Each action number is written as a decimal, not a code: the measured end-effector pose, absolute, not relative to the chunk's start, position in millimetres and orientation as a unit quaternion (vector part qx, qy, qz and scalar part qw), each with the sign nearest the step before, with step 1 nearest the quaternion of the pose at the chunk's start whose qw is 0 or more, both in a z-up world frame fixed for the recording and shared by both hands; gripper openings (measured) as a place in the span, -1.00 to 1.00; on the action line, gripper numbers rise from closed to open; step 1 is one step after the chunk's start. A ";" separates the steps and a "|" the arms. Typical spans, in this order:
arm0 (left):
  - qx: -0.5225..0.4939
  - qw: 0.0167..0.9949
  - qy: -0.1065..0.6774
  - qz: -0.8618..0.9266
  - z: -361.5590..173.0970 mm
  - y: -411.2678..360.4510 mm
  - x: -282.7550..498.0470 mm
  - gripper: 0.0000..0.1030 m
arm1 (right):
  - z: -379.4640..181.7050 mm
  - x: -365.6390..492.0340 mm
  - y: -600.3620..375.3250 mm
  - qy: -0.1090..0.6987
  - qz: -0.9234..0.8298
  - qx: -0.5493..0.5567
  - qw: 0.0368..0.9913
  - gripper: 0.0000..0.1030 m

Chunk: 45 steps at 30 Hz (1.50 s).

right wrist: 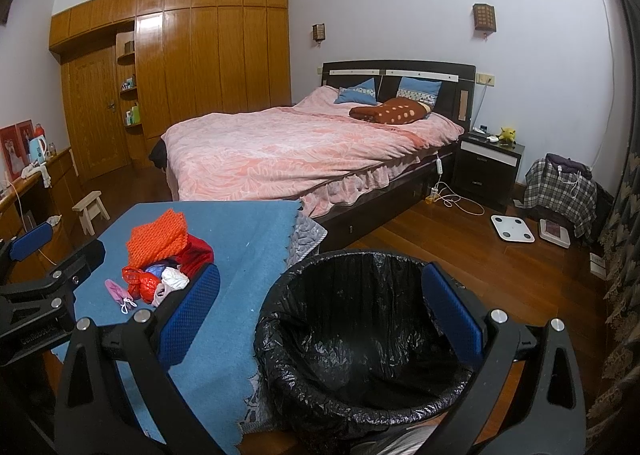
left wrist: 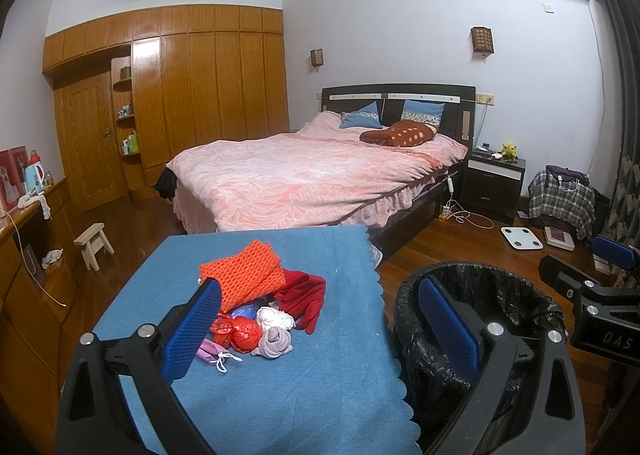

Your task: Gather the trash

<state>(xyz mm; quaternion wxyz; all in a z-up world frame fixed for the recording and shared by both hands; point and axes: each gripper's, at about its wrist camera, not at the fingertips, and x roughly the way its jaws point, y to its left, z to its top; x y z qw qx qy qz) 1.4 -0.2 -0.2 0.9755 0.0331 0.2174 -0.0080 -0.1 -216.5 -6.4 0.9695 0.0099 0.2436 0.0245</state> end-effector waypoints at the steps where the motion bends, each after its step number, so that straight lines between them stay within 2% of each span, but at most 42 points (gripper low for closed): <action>1: 0.033 0.976 0.217 -0.008 -0.1 0.0 0.8 0.88 | -6.3 -0.2 -216.6 0.243 0.024 0.010 0.970 0.91; 33: 0.031 0.975 0.219 -0.010 -4.7 3.4 3.6 0.88 | -13.5 -0.5 -216.3 0.250 0.023 0.014 0.968 0.91; 45: 0.020 0.975 0.222 -0.022 -22.4 19.5 8.6 0.88 | -25.4 10.4 -198.7 0.253 0.031 0.002 0.967 0.90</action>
